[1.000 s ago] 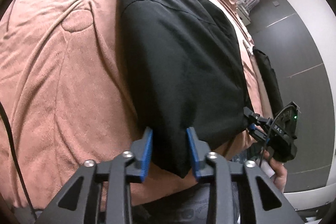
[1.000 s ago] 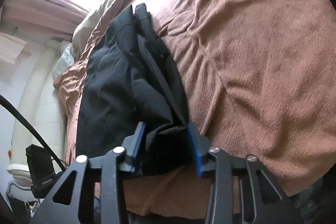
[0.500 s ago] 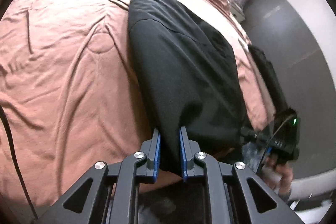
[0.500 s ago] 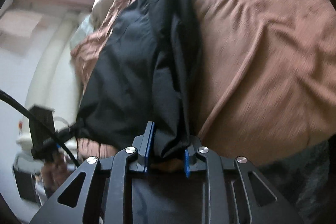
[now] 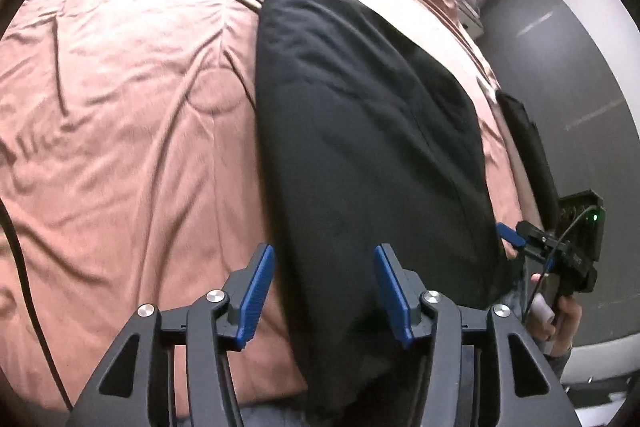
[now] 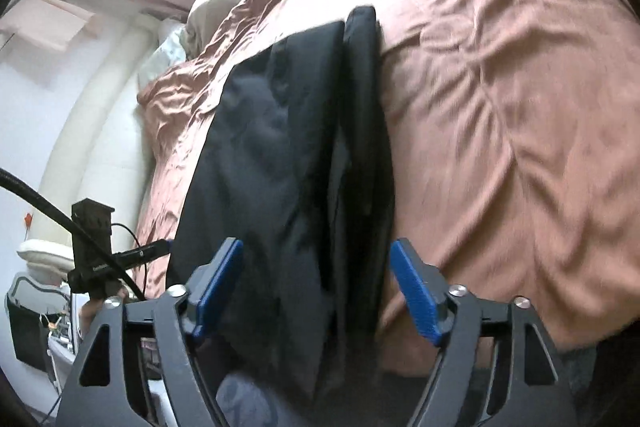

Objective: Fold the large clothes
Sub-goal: 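Close both tools on the black jacket bundle edge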

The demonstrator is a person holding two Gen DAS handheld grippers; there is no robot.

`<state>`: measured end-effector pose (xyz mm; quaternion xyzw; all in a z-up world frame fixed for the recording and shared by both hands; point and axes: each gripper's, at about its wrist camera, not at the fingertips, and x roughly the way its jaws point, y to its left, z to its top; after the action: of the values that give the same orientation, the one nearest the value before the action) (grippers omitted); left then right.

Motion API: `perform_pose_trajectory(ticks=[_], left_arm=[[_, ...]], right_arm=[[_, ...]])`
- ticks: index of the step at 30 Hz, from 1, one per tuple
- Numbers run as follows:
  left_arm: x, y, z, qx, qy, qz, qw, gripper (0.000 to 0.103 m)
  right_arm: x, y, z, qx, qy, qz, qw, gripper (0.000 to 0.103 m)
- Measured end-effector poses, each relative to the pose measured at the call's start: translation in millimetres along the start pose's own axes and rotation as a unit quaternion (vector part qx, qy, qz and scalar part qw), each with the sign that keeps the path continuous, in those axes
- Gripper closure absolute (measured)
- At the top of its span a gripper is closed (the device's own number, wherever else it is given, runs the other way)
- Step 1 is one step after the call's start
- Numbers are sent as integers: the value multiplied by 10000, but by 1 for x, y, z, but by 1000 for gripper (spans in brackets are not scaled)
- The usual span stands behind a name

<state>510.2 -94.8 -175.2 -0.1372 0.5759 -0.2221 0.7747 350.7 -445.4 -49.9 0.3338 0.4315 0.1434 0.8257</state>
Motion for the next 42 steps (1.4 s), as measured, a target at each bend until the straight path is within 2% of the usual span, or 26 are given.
perform_pose_trajectory(ticks=[4, 13, 24, 30, 32, 33, 34, 35, 37, 39, 40, 42], left_arm=[[14, 7, 27, -137, -57, -27, 9999, 49], [42, 24, 77, -310, -59, -29, 9995, 49], [63, 28, 117, -317, -324, -13, 9990, 49], [71, 27, 130, -328, -276, 27, 9991, 47], [73, 28, 132, -363, -272, 64, 9990, 43], [73, 28, 133, -399, -269, 74, 9988, 40], [74, 28, 133, -429, -258, 77, 9987, 37], [77, 29, 133, -468, -235, 78, 9986, 30], [85, 31, 132, -514, -135, 101, 9985, 26], [88, 33, 130, -610, -150, -66, 9980, 37], [87, 31, 130, -596, -188, -5, 9980, 40], [79, 20, 128, -406, -305, 152, 9986, 57]], right_arm=[[19, -8, 33, 6, 113, 6, 9999, 24], [72, -2, 56, 113, 285, -85, 9995, 24], [113, -28, 95, 559, 515, 655, 9950, 24], [140, -32, 118, 488, 641, 762, 9938, 26], [145, -30, 122, 432, 668, 606, 9950, 46], [147, -31, 123, 447, 687, 524, 9953, 52], [148, -32, 124, 466, 701, 524, 9951, 65], [146, -31, 124, 462, 701, 544, 9950, 73], [142, -29, 122, 418, 588, 564, 9958, 81], [134, -20, 118, 321, 460, 535, 9970, 87], [130, -15, 116, 286, 404, 552, 9973, 89], [123, -7, 111, 208, 345, 578, 9975, 91]])
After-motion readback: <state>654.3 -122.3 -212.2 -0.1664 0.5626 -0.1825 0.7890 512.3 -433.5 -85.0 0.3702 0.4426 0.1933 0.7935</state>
